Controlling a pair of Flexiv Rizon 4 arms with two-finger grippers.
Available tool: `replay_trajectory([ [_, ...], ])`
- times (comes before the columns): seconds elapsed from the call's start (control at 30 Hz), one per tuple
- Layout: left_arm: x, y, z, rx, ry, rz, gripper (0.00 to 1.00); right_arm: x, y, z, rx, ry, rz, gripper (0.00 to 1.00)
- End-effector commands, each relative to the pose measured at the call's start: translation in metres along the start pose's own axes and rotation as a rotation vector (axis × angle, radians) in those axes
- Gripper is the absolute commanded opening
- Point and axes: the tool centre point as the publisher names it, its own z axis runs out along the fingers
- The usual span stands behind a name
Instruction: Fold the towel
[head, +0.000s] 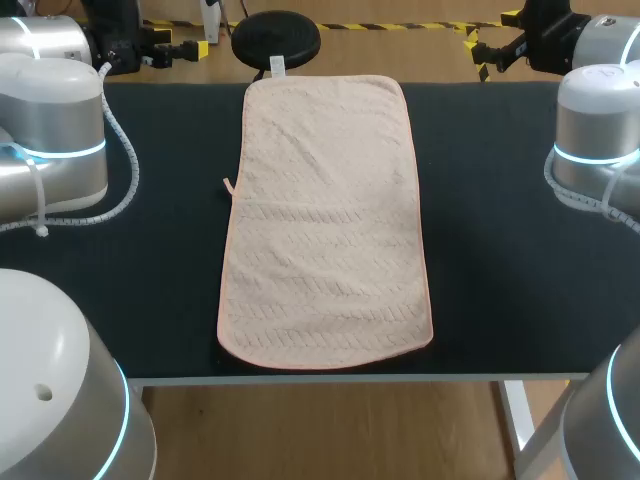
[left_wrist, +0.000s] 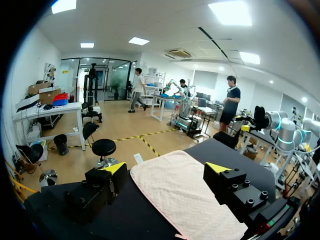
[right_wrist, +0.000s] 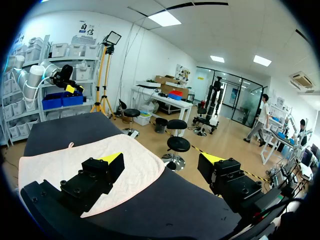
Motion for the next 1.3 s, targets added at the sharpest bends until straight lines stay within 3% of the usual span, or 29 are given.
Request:
replay_trajectory([
  [0.03, 0.001, 0.001, 0.0, 0.003, -0.003, 0.001, 1.0, -0.001, 0.0, 0.0, 0.002, 0.001, 0.0, 1.0],
  [0.83, 0.001, 0.001, 0.0, 0.003, -0.003, 0.001, 1.0, -0.001, 0.0, 0.0, 0.002, 0.001, 0.0, 1.0],
  [0.9, -0.002, 0.005, 0.002, -0.026, 0.022, 0.047, 1.0, 0.001, 0.0, 0.001, 0.006, 0.023, -0.031, 1.0],
  [1.0, -0.006, 0.008, 0.007, -0.117, 0.026, 0.152, 1.0, 0.006, 0.0, 0.006, 0.045, 0.062, -0.199, 1.0],
  [1.1, -0.01, 0.009, 0.013, -0.213, 0.037, 0.286, 1.0, 0.008, -0.001, 0.015, 0.114, 0.114, -0.385, 1.0],
  [1.3, -0.016, 0.017, 0.029, -0.436, 0.08, 0.565, 1.0, 0.0, -0.005, 0.025, 0.261, 0.203, -0.581, 1.0],
])
